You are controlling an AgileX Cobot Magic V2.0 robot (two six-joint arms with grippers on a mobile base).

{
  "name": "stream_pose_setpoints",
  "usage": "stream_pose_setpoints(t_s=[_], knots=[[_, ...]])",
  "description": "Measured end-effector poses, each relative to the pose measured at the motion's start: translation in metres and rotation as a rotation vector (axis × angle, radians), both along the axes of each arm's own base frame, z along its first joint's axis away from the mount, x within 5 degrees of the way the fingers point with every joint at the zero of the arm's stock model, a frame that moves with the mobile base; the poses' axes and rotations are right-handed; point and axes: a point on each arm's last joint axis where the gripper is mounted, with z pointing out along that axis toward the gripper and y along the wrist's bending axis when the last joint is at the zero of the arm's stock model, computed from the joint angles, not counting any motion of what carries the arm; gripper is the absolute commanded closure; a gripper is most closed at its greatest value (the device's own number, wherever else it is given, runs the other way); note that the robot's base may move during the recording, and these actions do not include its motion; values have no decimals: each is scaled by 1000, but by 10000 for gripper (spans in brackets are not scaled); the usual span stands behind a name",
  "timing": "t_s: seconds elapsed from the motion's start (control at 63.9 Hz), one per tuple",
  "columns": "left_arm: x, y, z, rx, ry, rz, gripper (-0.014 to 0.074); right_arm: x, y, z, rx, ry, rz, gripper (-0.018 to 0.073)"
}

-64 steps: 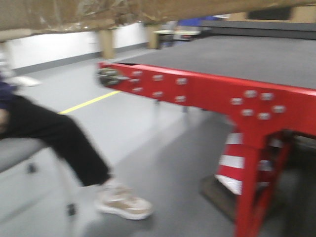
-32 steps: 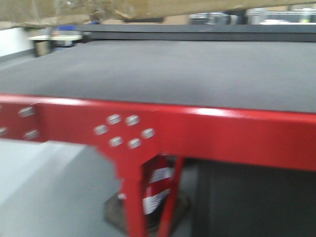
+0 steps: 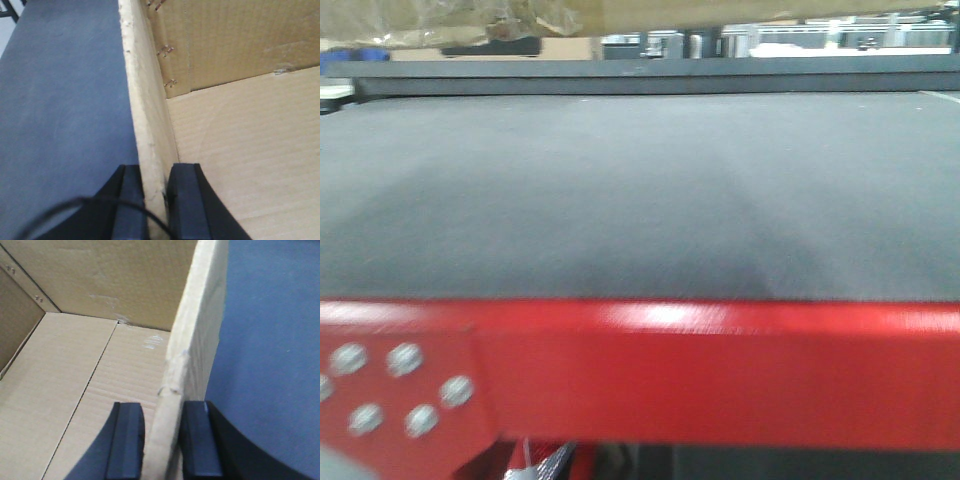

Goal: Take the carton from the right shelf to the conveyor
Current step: 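Hold the carton while driving the base up to the conveyor, then lower the carton onto the grey conveyor belt with both grippers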

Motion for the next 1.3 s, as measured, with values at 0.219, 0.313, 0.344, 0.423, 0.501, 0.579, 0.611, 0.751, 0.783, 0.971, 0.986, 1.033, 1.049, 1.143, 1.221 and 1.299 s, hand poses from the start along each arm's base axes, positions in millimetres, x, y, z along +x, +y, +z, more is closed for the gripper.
stream_pose_setpoints(t_s=[0.219, 0.313, 0.344, 0.423, 0.501, 0.579, 0.611, 0.751, 0.783, 0.971, 0.986, 1.033, 1.049, 1.143, 1.221, 1.299], knots=[[0, 0, 0, 2, -2, 1, 602, 0, 0, 0, 0, 0, 0, 620], [0, 0, 0, 2, -2, 1, 602, 0, 0, 0, 0, 0, 0, 620], [0, 0, 0, 3, -3, 1, 602, 0, 0, 0, 0, 0, 0, 620], [0, 0, 0, 3, -3, 1, 602, 0, 0, 0, 1, 1, 1, 620], [0, 0, 0, 5, -4, 3, 602, 0, 0, 0, 2, 0, 1, 620], [0, 0, 0, 5, -4, 3, 602, 0, 0, 0, 2, 0, 1, 620], [0, 0, 0, 5, -4, 3, 602, 0, 0, 0, 2, 0, 1, 620], [0, 0, 0, 5, -4, 3, 602, 0, 0, 0, 1, 1, 1, 620], [0, 0, 0, 5, -4, 3, 602, 0, 0, 0, 1, 1, 1, 620], [0, 0, 0, 5, -4, 3, 602, 0, 0, 0, 1, 1, 1, 620], [0, 0, 0, 5, -4, 3, 602, 0, 0, 0, 1, 1, 1, 620], [0, 0, 0, 5, -4, 3, 602, 0, 0, 0, 1, 1, 1, 620], [0, 0, 0, 5, -4, 3, 602, 0, 0, 0, 1, 1, 1, 620], [0, 0, 0, 5, -4, 3, 602, 0, 0, 0, 1, 1, 1, 620], [0, 0, 0, 5, -4, 3, 602, 0, 0, 0, 1, 1, 1, 620], [0, 0, 0, 5, -4, 3, 602, 0, 0, 0, 1, 1, 1, 620]])
